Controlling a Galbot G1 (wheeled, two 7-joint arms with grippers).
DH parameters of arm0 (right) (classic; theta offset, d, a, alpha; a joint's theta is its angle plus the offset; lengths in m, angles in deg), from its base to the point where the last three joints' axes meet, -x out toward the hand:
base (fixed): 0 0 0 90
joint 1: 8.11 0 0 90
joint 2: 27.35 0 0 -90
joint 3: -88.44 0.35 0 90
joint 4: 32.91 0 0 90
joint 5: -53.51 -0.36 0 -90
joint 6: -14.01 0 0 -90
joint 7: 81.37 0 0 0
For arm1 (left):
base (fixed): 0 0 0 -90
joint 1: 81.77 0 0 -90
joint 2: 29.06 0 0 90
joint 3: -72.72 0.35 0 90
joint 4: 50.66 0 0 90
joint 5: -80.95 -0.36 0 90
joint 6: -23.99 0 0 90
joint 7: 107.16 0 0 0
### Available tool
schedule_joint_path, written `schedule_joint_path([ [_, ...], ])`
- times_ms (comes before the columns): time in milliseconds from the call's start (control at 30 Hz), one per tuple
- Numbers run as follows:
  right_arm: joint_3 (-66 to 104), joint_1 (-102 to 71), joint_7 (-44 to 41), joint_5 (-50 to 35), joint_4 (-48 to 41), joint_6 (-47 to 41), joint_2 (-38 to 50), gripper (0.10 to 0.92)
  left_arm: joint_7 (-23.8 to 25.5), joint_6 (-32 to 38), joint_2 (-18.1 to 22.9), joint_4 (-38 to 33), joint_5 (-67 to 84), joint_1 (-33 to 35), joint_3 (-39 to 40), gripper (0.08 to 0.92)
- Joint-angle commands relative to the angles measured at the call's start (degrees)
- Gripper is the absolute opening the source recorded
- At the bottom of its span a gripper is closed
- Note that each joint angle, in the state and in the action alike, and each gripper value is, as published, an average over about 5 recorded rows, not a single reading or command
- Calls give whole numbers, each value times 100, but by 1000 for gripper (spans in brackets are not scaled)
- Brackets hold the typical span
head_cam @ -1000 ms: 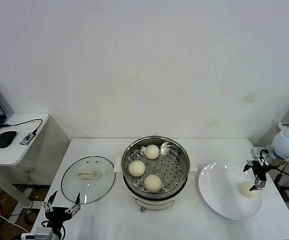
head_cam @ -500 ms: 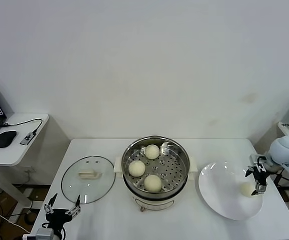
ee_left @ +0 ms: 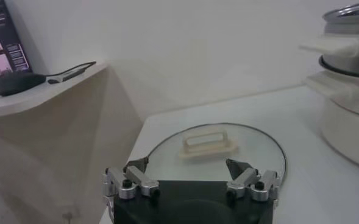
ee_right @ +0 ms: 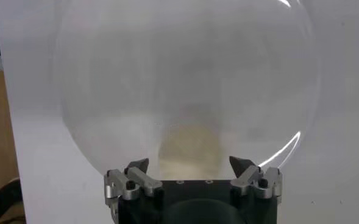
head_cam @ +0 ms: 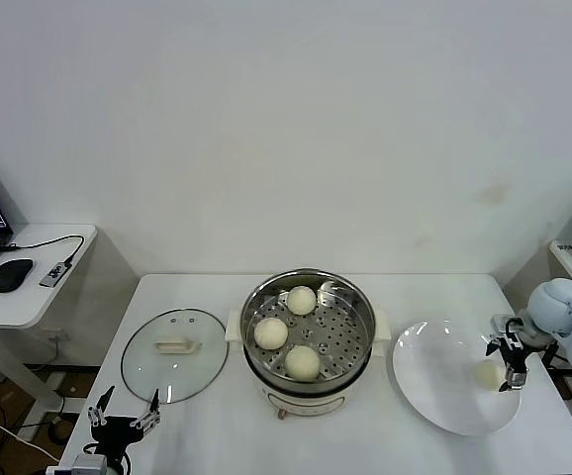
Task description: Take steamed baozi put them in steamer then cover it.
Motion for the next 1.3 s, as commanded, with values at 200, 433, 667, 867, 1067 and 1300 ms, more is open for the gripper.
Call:
schedule_joint_path([
  [200,17,-52,110,158,-145,108,-128,823,-5,4,11,40,-12,-17,13,823],
  [433,1,-38,93,172,-168,116,-177,815,-4,5,9,79,-11,-40,10,823],
  [667,-4,-16,67,162,-183,111,-174,674,0,4,4,97,-7,-61,6,823],
  [867,-1,53,12,40,-85,30,-69,583,0,4,-6,120,-3,-85,16,823],
  [1067,-236,551,-150,-490,309,-238,236,577,-9,5,-23,135,3,-128,32,823],
  [1300,-1424,2215,-403,-1655,996,-723,502,580,-41,15,-67,119,-76,-202,34,823],
])
